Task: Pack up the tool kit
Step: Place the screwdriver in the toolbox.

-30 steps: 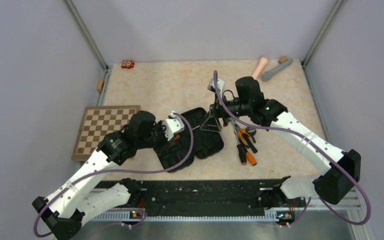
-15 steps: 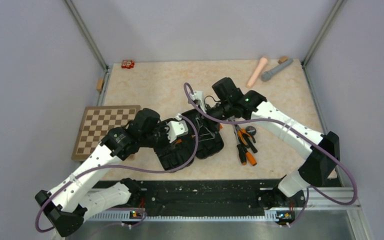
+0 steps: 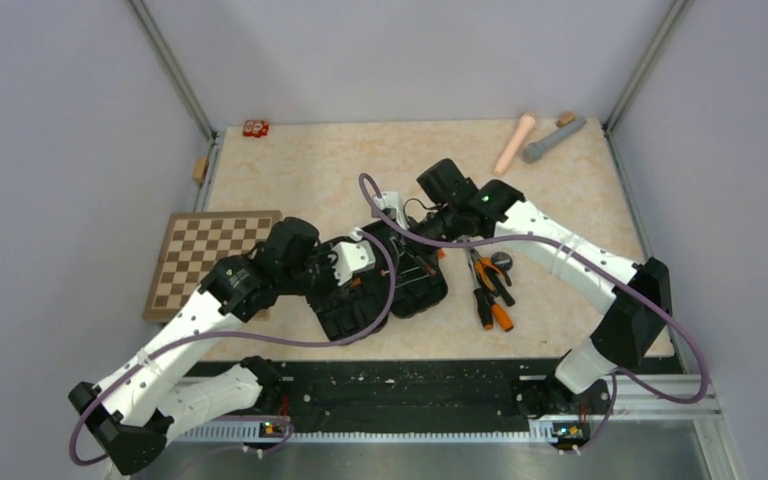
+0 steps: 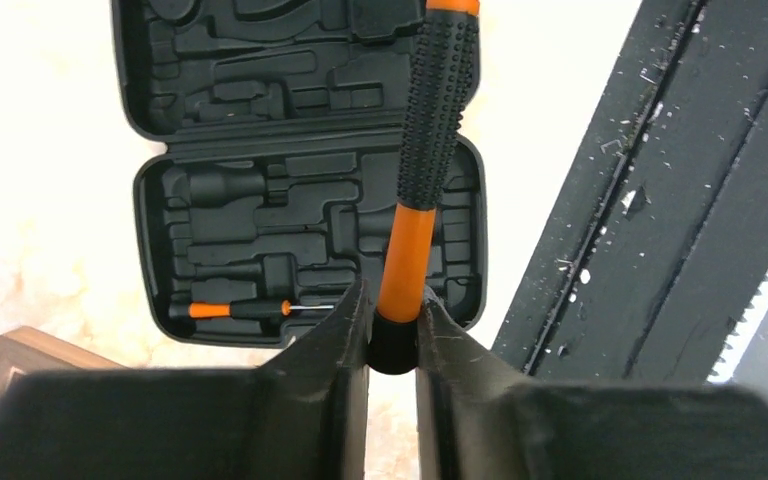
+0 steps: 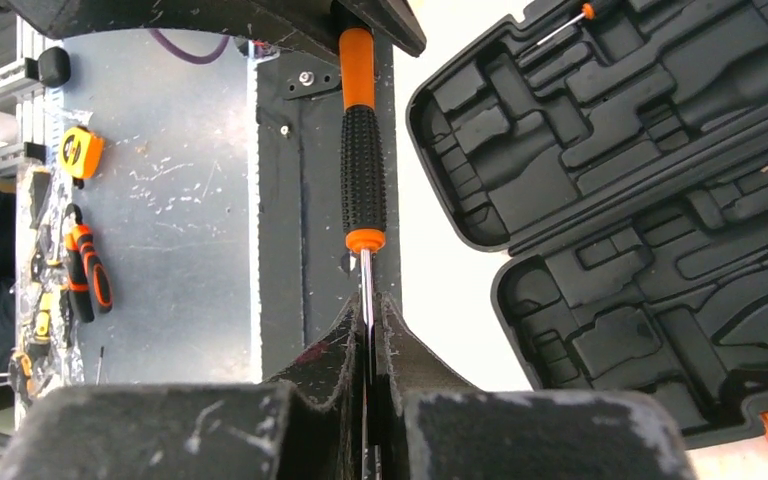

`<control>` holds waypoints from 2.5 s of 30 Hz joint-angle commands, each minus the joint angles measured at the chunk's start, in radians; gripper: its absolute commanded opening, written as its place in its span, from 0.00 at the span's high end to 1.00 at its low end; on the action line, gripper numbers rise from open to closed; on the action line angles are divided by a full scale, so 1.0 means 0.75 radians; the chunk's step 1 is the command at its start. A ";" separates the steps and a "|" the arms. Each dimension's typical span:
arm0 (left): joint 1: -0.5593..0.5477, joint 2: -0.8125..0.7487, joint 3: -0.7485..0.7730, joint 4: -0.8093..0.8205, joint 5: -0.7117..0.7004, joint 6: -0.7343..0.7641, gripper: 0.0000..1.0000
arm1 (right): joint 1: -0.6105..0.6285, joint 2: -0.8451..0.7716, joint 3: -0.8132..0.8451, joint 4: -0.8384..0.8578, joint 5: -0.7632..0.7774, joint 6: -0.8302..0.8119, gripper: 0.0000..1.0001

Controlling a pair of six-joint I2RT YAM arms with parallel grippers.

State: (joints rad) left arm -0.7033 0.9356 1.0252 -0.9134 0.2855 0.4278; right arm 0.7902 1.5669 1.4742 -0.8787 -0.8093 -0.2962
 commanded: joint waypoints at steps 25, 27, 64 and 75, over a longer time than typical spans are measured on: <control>-0.006 -0.192 -0.287 0.847 -0.782 -1.797 0.21 | 0.324 -0.291 -0.941 1.832 1.435 1.066 1.00; -0.005 -0.163 -0.290 0.861 -0.758 -1.838 0.23 | 0.357 -0.292 -0.950 1.865 1.512 1.073 1.00; -0.006 -0.011 -0.431 1.140 -0.773 -2.143 0.87 | 0.497 -0.184 -0.896 1.902 1.649 0.959 1.00; 0.032 -0.034 -0.372 0.789 -0.919 -2.054 1.00 | 0.455 -0.180 -0.813 1.625 1.475 0.978 0.51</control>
State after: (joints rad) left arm -0.6952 0.9249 0.7013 -0.1688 -0.3107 -1.1568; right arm 1.1488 1.4353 0.7841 0.4461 0.3676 0.4278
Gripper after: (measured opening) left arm 0.048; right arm 0.417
